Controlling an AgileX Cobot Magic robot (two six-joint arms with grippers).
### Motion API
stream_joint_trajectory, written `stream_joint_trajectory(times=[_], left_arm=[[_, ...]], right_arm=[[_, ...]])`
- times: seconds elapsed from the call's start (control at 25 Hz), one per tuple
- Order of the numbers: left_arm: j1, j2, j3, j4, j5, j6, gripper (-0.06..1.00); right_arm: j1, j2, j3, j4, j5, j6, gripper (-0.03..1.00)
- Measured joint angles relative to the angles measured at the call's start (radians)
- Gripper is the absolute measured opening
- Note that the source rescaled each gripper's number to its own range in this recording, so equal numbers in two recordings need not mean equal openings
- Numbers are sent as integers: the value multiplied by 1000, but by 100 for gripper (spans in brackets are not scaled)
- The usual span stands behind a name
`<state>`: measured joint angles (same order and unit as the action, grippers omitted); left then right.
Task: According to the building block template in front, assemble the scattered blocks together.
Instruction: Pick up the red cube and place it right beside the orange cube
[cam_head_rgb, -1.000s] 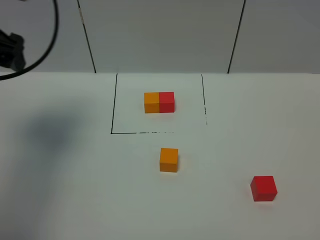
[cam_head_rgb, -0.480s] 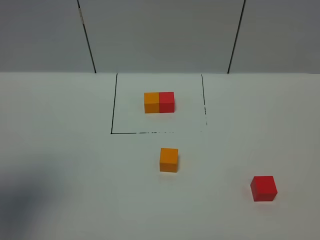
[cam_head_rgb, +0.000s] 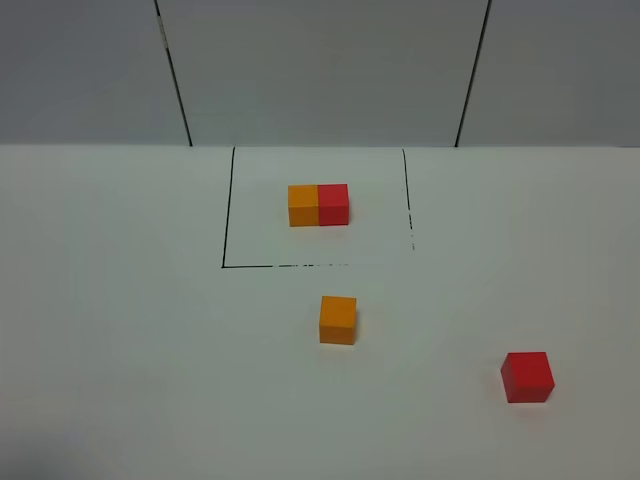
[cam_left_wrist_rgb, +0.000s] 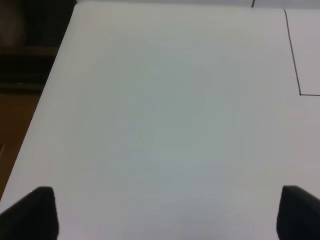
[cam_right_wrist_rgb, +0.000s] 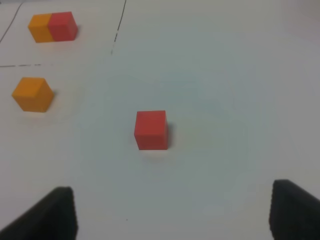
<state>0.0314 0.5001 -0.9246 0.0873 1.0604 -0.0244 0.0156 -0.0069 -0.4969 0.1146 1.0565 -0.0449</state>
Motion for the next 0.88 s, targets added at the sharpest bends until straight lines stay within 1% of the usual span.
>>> stream_joint_trajectory(times=[0.28, 0.44, 0.64, 0.88], left_arm=[[0, -219, 195, -1, -5, -18, 82], [0, -330, 260, -11, -15, -18, 80], [0, -421, 318, -74, -20, -7, 78], [0, -487, 392, -151, -20, 63, 75]], right_arm=[[0, 0, 0, 0, 0, 0, 58], [0, 0, 0, 0, 0, 0, 58], [0, 0, 0, 0, 0, 0, 58], [0, 0, 0, 0, 0, 0, 58]])
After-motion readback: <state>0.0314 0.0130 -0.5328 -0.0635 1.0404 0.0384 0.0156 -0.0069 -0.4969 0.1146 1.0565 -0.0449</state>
